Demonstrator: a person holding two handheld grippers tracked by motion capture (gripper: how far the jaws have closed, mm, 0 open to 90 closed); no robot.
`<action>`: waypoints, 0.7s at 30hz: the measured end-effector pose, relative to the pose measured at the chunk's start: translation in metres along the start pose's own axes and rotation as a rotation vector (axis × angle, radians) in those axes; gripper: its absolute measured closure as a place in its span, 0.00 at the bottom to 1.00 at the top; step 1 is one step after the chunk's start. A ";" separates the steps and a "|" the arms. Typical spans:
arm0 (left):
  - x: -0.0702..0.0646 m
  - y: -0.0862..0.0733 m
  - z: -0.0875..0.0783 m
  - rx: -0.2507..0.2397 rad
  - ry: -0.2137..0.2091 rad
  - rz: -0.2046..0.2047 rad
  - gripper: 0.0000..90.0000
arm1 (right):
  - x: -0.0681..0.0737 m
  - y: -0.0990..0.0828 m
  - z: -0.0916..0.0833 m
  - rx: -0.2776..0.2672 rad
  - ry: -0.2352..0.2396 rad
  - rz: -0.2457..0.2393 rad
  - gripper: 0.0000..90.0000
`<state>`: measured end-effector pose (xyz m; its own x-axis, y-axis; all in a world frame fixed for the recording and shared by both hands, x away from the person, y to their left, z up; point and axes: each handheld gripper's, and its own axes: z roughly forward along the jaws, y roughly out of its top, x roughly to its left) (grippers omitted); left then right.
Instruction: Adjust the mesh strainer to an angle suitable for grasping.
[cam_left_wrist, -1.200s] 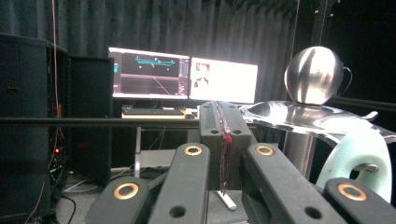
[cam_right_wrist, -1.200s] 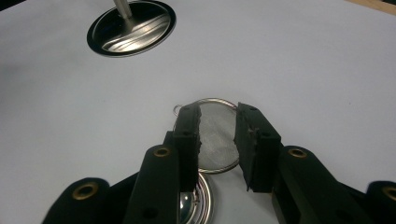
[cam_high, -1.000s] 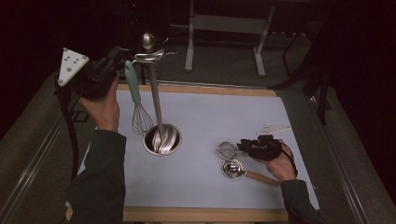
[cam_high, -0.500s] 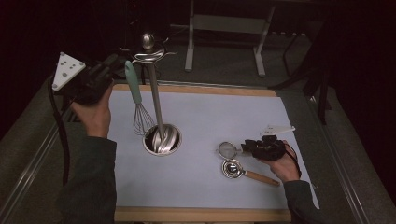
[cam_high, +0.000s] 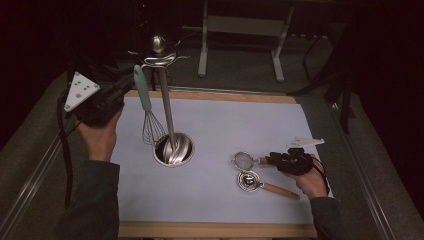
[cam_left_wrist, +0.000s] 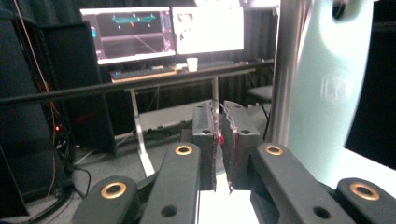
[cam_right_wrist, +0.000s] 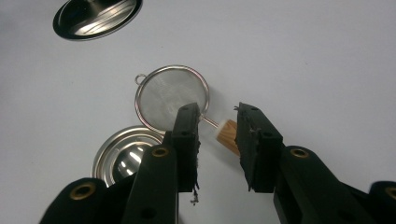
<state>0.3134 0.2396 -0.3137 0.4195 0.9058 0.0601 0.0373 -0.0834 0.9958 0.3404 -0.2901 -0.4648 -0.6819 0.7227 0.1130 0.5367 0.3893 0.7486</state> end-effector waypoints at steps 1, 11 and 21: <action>0.000 -0.007 -0.001 0.020 -0.002 0.001 0.93 | -0.002 -0.002 -0.002 0.003 0.002 0.010 0.77; -0.002 -0.043 -0.007 0.082 -0.006 -0.020 0.89 | -0.010 -0.010 -0.005 0.046 -0.040 0.040 0.89; -0.014 -0.085 -0.015 0.141 -0.013 -0.065 0.83 | -0.024 -0.028 -0.002 0.143 -0.131 0.108 1.00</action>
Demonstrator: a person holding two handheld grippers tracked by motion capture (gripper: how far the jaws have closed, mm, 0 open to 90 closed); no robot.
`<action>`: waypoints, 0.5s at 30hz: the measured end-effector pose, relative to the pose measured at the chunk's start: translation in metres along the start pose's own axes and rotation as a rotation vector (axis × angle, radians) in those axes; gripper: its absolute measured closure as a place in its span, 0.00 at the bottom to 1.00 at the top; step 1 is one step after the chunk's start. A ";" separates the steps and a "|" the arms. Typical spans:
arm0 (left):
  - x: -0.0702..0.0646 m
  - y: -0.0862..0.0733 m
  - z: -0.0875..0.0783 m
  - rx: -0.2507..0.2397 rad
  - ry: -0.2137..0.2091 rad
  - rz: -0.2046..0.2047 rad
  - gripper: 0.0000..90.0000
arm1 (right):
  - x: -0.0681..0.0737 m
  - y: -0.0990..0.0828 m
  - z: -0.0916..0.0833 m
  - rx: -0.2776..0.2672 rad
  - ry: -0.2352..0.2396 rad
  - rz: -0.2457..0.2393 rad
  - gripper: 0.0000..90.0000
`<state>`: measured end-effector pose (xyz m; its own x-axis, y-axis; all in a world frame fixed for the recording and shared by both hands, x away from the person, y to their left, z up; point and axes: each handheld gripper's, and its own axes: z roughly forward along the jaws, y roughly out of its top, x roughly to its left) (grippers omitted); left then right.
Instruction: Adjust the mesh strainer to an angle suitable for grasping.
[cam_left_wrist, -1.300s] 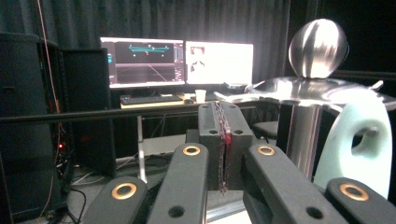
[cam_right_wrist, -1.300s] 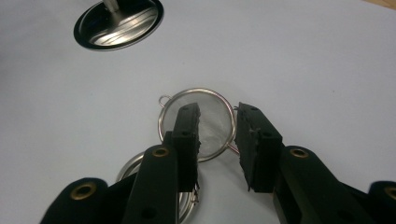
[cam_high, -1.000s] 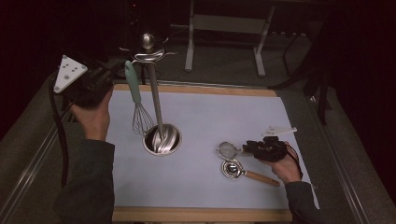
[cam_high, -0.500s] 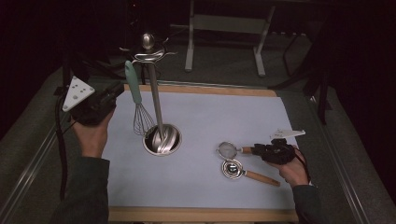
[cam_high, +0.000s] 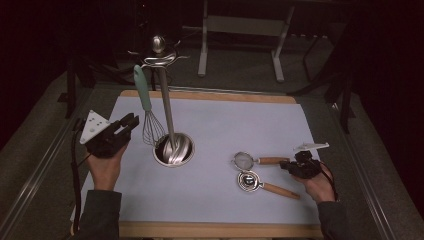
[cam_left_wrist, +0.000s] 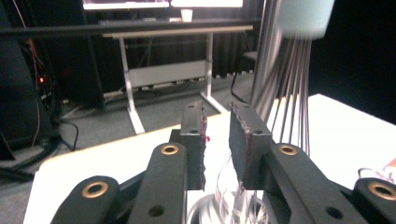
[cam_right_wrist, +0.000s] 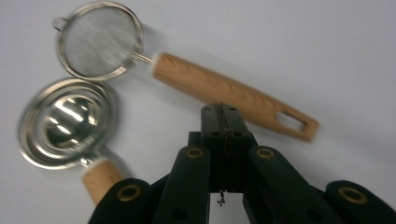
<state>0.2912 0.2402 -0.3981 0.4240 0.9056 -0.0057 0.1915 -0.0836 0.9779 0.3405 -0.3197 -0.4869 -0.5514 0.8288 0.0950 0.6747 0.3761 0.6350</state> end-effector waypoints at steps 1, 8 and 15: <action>-0.001 -0.004 0.000 0.004 0.001 -0.001 0.82 | -0.002 -0.002 0.001 0.008 -0.004 0.009 1.00; -0.005 -0.030 0.002 0.060 0.009 0.006 0.76 | -0.011 -0.013 0.006 0.054 -0.027 0.043 1.00; -0.007 -0.069 0.004 0.110 0.012 -0.043 0.76 | -0.013 -0.018 0.014 0.072 -0.026 0.059 1.00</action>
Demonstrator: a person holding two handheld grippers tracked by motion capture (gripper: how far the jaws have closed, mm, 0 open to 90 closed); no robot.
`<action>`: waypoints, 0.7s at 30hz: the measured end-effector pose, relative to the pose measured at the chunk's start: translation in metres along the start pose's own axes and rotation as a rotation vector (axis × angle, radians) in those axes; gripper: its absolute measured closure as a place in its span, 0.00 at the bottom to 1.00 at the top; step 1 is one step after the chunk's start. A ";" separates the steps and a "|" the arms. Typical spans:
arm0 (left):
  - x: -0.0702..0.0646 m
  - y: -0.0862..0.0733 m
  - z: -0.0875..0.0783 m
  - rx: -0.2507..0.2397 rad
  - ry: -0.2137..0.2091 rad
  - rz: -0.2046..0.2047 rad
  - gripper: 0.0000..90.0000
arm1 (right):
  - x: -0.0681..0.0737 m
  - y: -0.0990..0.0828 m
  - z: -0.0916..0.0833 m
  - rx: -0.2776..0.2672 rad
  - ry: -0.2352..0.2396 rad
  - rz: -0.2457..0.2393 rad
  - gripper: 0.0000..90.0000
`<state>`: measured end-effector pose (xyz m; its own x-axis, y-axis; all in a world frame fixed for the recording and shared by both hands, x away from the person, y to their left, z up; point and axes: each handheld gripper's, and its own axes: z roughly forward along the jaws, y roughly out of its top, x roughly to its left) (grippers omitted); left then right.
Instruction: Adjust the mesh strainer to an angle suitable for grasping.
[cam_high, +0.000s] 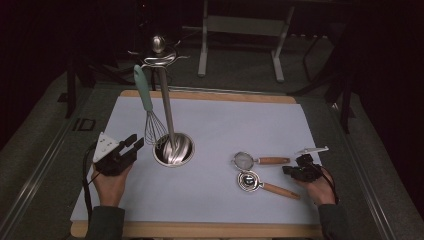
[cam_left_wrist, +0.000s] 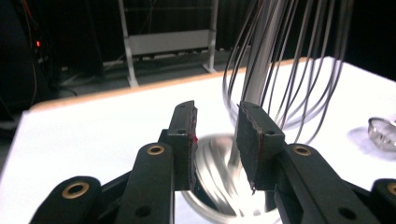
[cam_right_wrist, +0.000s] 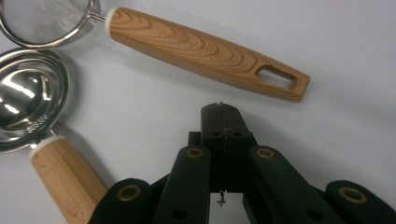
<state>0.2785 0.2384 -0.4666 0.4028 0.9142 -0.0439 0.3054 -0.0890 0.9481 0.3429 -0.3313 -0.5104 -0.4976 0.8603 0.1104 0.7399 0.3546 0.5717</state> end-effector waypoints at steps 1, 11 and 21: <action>0.000 -0.007 0.001 0.017 0.002 -0.005 0.75 | 0.000 0.000 0.001 0.006 -0.001 0.001 1.00; -0.003 -0.054 0.004 0.101 0.014 -0.016 0.73 | -0.004 0.005 0.008 0.019 -0.014 0.025 1.00; -0.002 -0.069 0.009 0.143 0.020 -0.034 0.73 | -0.008 0.018 0.016 0.031 -0.030 0.023 1.00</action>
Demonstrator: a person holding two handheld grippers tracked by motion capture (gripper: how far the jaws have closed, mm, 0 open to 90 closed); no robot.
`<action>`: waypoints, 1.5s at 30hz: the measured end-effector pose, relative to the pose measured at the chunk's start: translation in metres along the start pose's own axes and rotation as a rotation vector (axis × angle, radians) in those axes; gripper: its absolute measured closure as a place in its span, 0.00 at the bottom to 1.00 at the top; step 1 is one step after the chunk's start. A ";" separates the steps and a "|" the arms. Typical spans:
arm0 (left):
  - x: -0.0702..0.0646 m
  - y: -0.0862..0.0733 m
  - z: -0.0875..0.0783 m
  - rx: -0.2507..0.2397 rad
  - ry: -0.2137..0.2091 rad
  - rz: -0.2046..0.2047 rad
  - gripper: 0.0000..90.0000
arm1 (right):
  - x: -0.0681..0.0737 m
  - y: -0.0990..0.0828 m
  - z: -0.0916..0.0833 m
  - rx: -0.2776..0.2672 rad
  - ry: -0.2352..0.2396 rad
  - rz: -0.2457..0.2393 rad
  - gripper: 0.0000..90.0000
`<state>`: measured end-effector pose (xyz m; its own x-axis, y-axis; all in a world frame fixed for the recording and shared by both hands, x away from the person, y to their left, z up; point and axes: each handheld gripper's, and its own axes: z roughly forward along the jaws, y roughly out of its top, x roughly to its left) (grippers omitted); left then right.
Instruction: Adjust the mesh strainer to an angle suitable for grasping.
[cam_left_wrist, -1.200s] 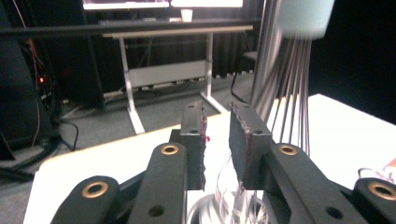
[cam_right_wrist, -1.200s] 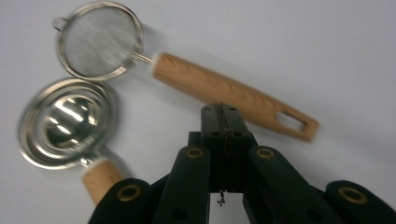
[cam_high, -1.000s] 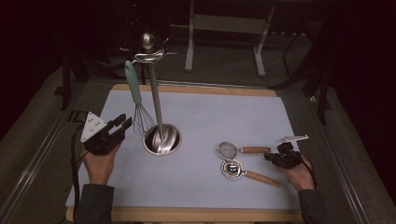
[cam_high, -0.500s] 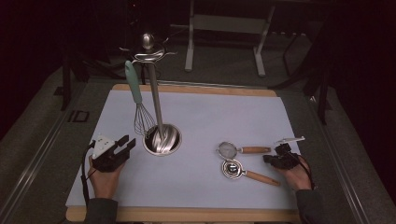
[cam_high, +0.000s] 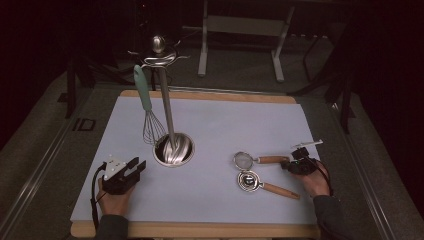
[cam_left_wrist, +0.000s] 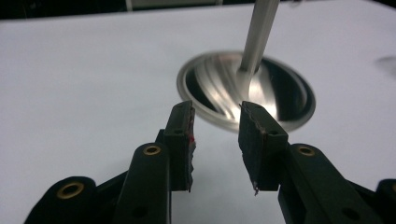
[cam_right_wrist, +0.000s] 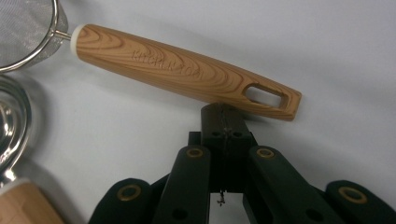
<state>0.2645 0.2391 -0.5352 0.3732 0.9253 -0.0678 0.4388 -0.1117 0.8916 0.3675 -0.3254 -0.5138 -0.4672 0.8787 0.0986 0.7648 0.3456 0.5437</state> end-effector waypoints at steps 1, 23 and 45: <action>0.000 -0.001 0.001 0.005 0.000 -0.007 0.73 | 0.000 0.002 0.001 0.003 0.000 0.003 1.00; -0.001 -0.004 -0.001 -0.006 -0.005 -0.010 0.74 | 0.007 0.050 0.030 0.046 -0.060 -0.030 1.00; -0.002 -0.004 -0.002 -0.012 -0.017 -0.011 0.73 | 0.036 0.104 0.066 0.080 -0.123 -0.083 1.00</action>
<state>0.2604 0.2384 -0.5382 0.3820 0.9202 -0.0854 0.4335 -0.0968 0.8959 0.4598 -0.2357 -0.5087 -0.4761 0.8780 -0.0489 0.7611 0.4393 0.4773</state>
